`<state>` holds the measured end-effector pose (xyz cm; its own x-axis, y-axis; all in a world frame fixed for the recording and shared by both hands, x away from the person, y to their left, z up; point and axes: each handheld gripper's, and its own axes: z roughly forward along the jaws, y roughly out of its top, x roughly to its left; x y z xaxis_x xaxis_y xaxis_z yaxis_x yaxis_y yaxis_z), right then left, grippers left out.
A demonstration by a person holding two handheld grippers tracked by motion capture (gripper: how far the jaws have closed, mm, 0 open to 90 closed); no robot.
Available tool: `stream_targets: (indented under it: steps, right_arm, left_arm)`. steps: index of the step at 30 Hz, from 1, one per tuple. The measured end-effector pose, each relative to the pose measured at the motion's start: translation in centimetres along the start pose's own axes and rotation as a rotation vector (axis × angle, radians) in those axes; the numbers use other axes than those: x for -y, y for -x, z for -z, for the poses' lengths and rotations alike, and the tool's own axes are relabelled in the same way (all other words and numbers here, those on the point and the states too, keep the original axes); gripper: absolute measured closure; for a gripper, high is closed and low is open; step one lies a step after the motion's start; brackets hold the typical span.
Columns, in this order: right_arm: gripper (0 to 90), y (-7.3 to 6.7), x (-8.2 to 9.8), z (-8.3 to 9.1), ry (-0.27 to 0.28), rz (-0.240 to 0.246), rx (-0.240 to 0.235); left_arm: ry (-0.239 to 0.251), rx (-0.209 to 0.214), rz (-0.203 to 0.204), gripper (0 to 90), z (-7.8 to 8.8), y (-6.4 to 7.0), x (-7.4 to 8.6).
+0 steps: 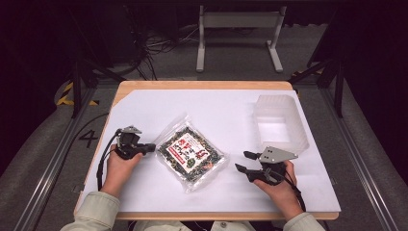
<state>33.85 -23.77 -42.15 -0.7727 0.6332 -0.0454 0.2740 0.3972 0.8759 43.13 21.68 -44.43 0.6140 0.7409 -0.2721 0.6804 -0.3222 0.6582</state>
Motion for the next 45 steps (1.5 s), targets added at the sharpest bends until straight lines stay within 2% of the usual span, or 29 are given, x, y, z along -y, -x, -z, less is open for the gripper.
stream_targets:
  steps: [7, 9, 15, 17, 19, 21, 22, 23, 25, 27, 33, 36, 39, 42, 45]
  right_arm:
    - [44.1, 0.1, 0.0, 0.1, 0.005, -0.003, 0.004]
    - [44.2, 0.1, 0.0, 0.2, 0.005, -0.001, 0.006]
    - [45.2, 0.3, -0.1, 0.4, 0.009, -0.007, 0.013]
    - [45.6, 0.3, -0.1, 0.5, 0.013, -0.013, 0.011]
    - [45.9, 0.4, -0.2, 0.6, 0.02, -0.015, 0.01]
    - [46.4, 0.4, -0.3, 0.8, 0.023, -0.015, 0.011]
    - [46.4, 0.4, -0.3, 0.8, 0.023, -0.015, 0.011]
    - [47.1, 0.5, -0.5, 0.9, 0.03, -0.015, 0.011]
    - [48.5, 0.5, -0.5, 1.0, 0.033, -0.017, 0.008]
    - [48.9, 0.6, -0.5, 1.0, 0.034, -0.016, 0.005]
    - [50.3, 0.7, -0.8, 1.2, 0.041, -0.009, -0.002]
    - [50.8, 0.7, -1.2, 1.5, 0.049, 0.004, 0.0]
    - [51.1, 0.7, -1.4, 1.7, 0.056, 0.003, -0.001]
    - [51.7, 0.8, -1.9, 2.1, 0.072, 0.005, -0.003]
    - [52.2, 0.8, -2.3, 2.2, 0.085, 0.006, -0.007]
  left_arm:
    - [0.02, -0.02, 0.005, 89.6, 0.3, 0.0, -0.1]
    - [0.032, -0.01, 0.016, 89.6, 0.4, 0.0, -0.1]
    - [0.131, 0.036, 0.025, 89.7, 2.1, 0.4, -0.6]
    - [0.154, 0.05, 0.0, 89.7, 2.7, 0.4, -0.9]
    - [0.195, 0.089, 0.005, 89.7, 3.7, 0.6, -1.1]
    - [0.209, 0.099, -0.001, 89.7, 4.0, 0.5, -1.1]
    - [0.23, 0.12, 0.001, 89.7, 4.4, 0.6, -1.1]
    - [0.253, 0.123, -0.019, 89.7, 4.9, 0.7, -1.2]
    - [0.272, 0.127, -0.022, 89.7, 5.2, 0.9, -1.3]
    - [0.311, 0.15, -0.023, 89.7, 5.7, 1.4, -1.4]
    - [0.37, 0.154, -0.097, 89.8, 7.3, 3.2, -2.2]
    - [0.393, 0.161, -0.148, 89.8, 8.1, 4.3, -2.7]
    - [0.405, 0.165, -0.164, 89.8, 8.6, 4.9, -2.9]
    - [0.435, 0.166, -0.22, 89.8, 9.6, 6.0, -3.4]
    - [0.445, 0.173, -0.235, 89.8, 10.1, 6.6, -3.6]
